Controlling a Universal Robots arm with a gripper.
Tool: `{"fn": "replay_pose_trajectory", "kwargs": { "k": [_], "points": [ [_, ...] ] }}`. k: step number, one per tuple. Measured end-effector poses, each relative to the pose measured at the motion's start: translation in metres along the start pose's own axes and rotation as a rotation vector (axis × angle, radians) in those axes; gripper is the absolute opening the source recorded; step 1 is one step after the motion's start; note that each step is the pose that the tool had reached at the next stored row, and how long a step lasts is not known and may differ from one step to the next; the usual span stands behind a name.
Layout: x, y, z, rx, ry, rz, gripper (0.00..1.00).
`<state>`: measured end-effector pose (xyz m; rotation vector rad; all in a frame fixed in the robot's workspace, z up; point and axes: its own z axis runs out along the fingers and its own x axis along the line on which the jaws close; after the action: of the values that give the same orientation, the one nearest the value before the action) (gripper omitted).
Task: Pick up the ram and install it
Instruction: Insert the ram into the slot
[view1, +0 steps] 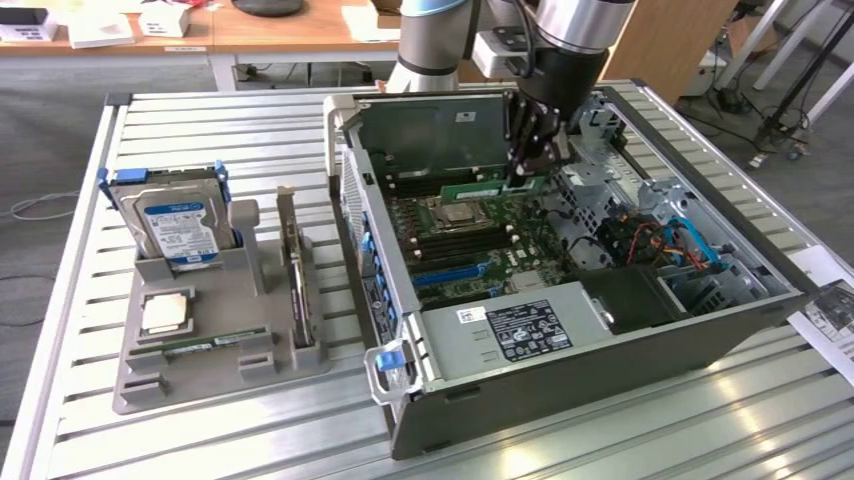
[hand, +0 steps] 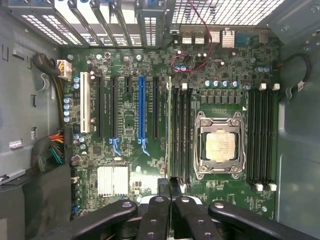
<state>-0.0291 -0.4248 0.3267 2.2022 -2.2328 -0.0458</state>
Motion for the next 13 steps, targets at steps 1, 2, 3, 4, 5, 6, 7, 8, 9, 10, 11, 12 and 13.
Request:
{"fn": "replay_pose_trajectory", "kwargs": {
  "k": [1,2,3,4,5,6,7,8,9,10,11,12,13],
  "points": [
    [0.0,0.0,0.0008,0.0,0.0001,0.0,0.11],
    [0.0,0.0,0.0017,0.0,0.0,0.0,0.11],
    [0.0,-0.0001,0.0026,0.0,0.0,0.0,0.11],
    [0.0,-0.0001,0.0034,0.0,0.0,0.0,0.11],
    [0.0,-0.0001,0.0042,0.0,-0.0001,0.0,0.11],
    [0.0,-0.0001,0.005,0.0,-0.0001,0.0,0.11],
    [0.0,-0.0001,0.0058,0.0,-0.0001,0.0,0.11],
    [0.0,-0.0002,0.0066,0.0,0.0,0.0,0.11],
    [0.0,-0.0002,0.0076,0.0,0.0,0.0,0.11],
    [0.0,-0.0002,0.0085,0.0,-0.0001,0.0,0.11],
    [0.0,-0.0002,0.0094,0.0,0.0,0.0,0.11],
    [0.0,-0.0002,0.0102,-0.0001,0.0,0.0,0.11],
    [0.0,-0.0003,0.0112,0.0,-0.0001,0.0,0.11]
  ]
}}
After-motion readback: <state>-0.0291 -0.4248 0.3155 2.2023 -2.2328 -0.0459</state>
